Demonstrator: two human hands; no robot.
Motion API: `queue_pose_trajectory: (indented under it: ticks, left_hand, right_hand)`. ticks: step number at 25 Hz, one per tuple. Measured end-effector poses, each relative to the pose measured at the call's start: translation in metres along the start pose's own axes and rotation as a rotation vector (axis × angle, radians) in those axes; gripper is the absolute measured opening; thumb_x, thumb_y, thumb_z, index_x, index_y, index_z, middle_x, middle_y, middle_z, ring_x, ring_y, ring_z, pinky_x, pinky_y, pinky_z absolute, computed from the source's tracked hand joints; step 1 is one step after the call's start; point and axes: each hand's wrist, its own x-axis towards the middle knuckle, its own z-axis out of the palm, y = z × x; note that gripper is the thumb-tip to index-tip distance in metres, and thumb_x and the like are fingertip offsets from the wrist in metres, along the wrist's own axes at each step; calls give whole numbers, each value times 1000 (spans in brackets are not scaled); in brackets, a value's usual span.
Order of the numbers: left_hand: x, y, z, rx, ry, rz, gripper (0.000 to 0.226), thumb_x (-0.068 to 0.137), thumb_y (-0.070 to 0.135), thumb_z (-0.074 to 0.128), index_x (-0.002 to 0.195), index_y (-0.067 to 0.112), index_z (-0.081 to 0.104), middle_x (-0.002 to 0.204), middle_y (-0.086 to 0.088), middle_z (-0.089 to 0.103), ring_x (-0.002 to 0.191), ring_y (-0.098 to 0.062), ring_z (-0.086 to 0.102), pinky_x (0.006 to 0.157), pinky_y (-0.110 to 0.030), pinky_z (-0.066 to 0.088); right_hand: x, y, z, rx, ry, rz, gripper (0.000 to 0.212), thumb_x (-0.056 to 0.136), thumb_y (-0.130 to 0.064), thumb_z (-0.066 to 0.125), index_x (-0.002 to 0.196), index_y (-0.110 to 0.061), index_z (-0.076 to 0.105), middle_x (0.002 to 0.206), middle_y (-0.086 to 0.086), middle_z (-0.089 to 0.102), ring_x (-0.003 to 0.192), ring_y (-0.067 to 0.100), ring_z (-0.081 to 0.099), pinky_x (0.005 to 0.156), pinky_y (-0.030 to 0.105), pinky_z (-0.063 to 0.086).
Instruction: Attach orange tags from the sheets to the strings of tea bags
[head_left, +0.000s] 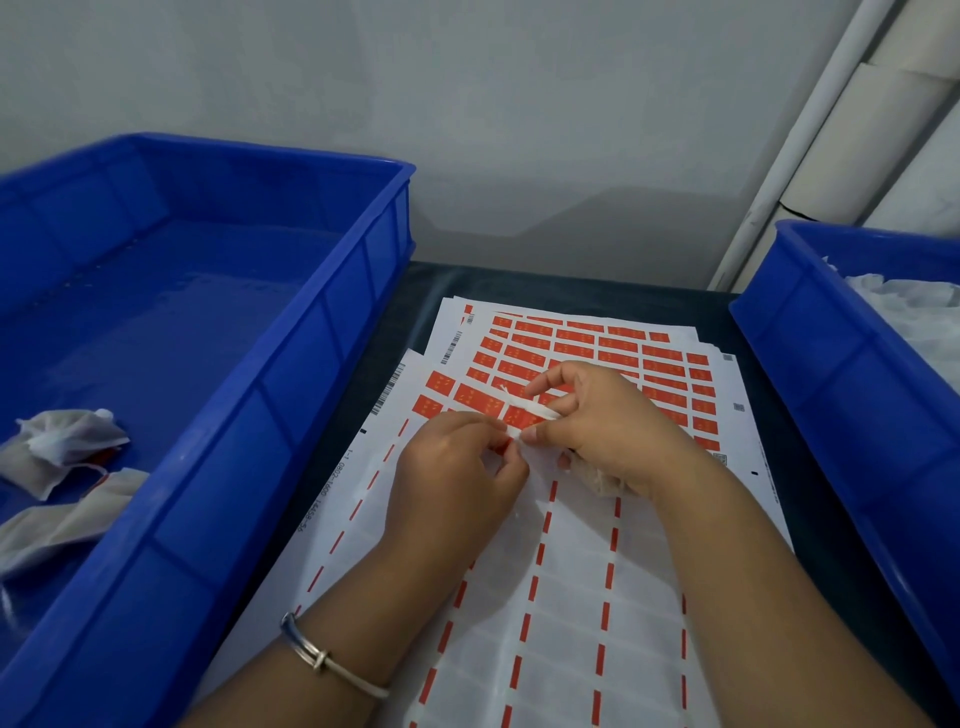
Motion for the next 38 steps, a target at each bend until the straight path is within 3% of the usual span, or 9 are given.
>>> queue_pose_trajectory:
  ticks: [4,9,18,25,29,33,38]
  left_hand:
    - [0,0,1,-1,12,-1,25,82,35,67,100,20,73,100,8,70,78,-1,50,77,-8,33]
    - [0,-1,4,-30,24,-34,21,83,33,66,98,19,73,97,8,68,75,-1,50,70,-1,27]
    - [-1,1,4,-69,52,-34,17,82,28,68,93,16,73,92,7,67,69,-2,50,70,-3,33]
    - [-3,0,-2,-56,42,3,28,77,39,71,100,22,72,100,11,68,81,-1,52,76,-6,31]
    - [-2,-1,-1,-23,24,-23,28,75,41,71,98,25,66,106,13,62,93,-2,46,85,-16,37]
    - [0,-3,0,31,40,-58,34,76,50,67,96,23,69,108,12,61,99,-3,42,94,-28,45]
    - [-1,-3,1,33,50,-43,32,77,48,67,94,21,72,106,12,63,98,-2,41,94,-26,43]
  right_hand:
    - [-1,-2,3,0,18,-20,33,74,-21,79,89,-36,53,84,-20,54,69,6,61,46,11,48]
    - [-4,-4,3,-16,23,-43,36,75,-21,78,95,-36,52,86,-19,53,67,4,59,45,8,46]
    - [-7,-6,3,-19,22,-74,38,77,-20,76,97,-36,49,95,-11,63,72,7,65,44,6,43]
    - [-6,-3,0,14,16,-69,39,78,-19,75,101,-38,50,95,-13,63,74,5,66,53,12,51]
    - [-4,0,1,58,11,-71,38,80,-17,74,103,-37,51,98,-14,62,78,4,63,60,16,53]
    - [-3,1,1,90,8,-74,33,81,-15,73,94,-37,51,97,-15,61,78,5,63,58,15,53]
    - [-2,2,2,108,-1,-70,32,80,-15,73,89,-36,51,85,-19,60,76,4,64,54,12,51]
